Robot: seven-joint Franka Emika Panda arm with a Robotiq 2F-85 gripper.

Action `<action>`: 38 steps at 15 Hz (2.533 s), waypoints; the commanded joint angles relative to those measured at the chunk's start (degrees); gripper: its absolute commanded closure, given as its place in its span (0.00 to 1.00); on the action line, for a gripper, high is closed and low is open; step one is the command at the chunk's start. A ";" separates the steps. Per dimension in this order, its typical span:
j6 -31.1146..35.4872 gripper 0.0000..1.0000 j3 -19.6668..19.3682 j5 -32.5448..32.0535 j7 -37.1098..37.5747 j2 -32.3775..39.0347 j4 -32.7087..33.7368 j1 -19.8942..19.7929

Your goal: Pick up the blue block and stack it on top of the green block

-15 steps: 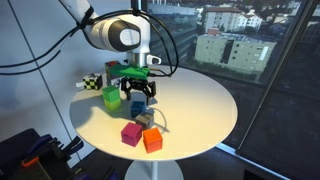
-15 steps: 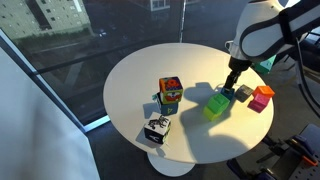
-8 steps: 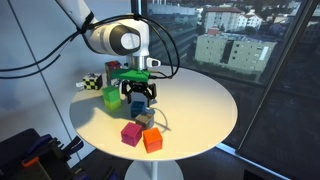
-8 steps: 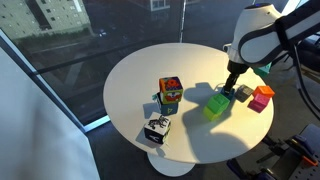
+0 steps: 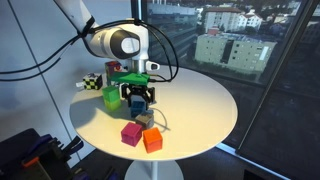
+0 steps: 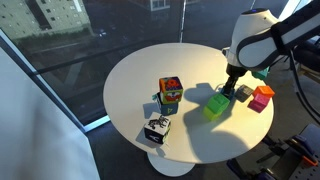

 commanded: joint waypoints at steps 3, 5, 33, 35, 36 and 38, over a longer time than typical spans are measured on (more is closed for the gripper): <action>0.69 0.59 -0.03 -1.20 3.95 0.03 0.62 0.24; 0.26 0.66 -0.09 -0.99 5.50 -0.97 0.78 0.42; -19.44 0.68 3.26 0.78 20.28 -15.40 2.80 4.78; -19.28 0.68 3.65 1.90 20.84 -15.40 2.77 5.04; -18.99 0.68 3.80 2.73 20.87 -15.49 2.70 5.14; -18.87 0.68 4.03 3.93 20.86 -15.66 2.69 5.27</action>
